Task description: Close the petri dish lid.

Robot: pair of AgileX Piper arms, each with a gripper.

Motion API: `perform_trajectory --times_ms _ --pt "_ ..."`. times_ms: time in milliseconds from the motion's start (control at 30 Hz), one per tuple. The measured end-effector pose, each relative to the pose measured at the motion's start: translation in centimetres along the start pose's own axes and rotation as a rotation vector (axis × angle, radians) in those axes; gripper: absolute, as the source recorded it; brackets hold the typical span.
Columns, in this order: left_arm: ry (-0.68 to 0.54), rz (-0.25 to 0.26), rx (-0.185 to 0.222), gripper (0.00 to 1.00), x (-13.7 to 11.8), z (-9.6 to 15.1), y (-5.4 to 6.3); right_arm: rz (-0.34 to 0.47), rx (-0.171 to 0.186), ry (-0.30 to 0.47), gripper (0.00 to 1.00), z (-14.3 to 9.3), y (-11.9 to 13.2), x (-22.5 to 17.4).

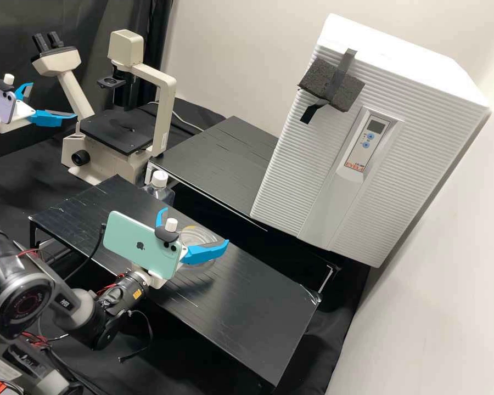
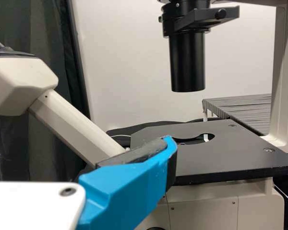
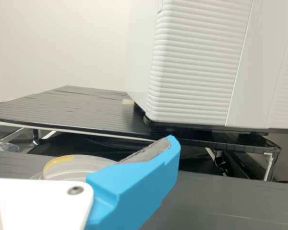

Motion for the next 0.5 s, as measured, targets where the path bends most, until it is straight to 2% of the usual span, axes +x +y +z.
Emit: perform_trajectory --times_ms 167,500 --pt "0.0 0.0 0.0 1.0 0.0 0.0 0.0 -0.021 -0.031 0.015 1.0 0.15 0.06 -0.07" --pt "0.0 0.0 0.0 1.0 0.0 0.0 0.0 -0.068 -0.065 0.054 1.0 0.0 -0.2 -0.16"
